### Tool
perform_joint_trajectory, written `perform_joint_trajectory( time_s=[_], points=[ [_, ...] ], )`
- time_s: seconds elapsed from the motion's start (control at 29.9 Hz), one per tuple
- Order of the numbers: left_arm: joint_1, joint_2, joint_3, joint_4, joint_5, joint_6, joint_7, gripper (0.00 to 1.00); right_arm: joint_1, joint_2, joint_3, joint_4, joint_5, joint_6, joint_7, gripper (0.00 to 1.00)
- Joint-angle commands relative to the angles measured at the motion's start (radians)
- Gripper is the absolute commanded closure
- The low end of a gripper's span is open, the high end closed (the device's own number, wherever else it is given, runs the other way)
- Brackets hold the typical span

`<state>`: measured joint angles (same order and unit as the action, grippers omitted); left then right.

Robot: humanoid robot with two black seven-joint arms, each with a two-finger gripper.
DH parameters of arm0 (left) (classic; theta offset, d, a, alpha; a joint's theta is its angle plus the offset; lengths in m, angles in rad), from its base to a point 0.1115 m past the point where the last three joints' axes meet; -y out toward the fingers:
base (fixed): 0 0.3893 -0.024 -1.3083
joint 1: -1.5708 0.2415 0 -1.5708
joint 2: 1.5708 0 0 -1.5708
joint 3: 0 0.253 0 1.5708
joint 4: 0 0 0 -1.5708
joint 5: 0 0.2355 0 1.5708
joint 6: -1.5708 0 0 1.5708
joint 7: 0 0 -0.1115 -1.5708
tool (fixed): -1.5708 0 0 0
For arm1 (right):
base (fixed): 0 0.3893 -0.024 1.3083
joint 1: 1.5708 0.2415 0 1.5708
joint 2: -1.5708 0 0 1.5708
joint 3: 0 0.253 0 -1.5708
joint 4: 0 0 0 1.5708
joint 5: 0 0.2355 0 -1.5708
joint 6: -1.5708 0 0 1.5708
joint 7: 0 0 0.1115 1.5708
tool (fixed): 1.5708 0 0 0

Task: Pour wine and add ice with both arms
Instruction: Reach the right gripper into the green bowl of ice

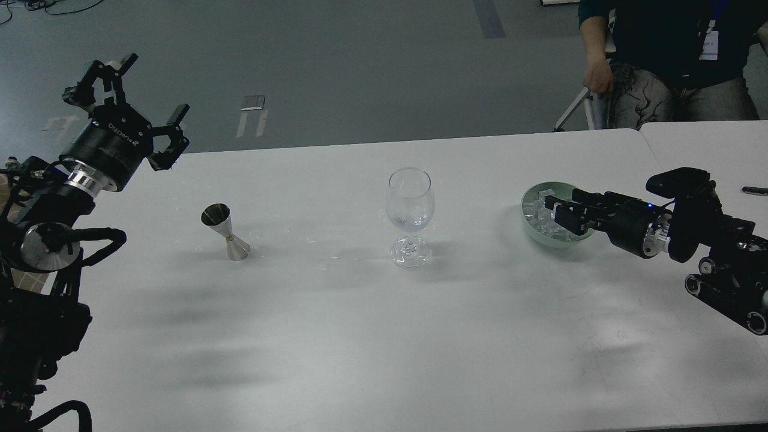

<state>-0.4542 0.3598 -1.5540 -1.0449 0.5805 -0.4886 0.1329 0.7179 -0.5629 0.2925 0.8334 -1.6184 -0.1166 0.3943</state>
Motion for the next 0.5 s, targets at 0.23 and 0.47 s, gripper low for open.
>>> perform_joint_trajectory(
  time_s=[0.23,0.47],
  points=[
    [0.000,-0.002,0.000,0.000,-0.001,0.000,-0.001,0.03,0.017,0.029,-0.047,-0.033,0.000,0.009,-0.012,0.35],
    [0.000,-0.004,0.000,0.000,-0.001,0.000,-0.001,0.03,0.018,0.026,-0.065,-0.033,0.000,0.011,-0.015,0.38]
  ],
)
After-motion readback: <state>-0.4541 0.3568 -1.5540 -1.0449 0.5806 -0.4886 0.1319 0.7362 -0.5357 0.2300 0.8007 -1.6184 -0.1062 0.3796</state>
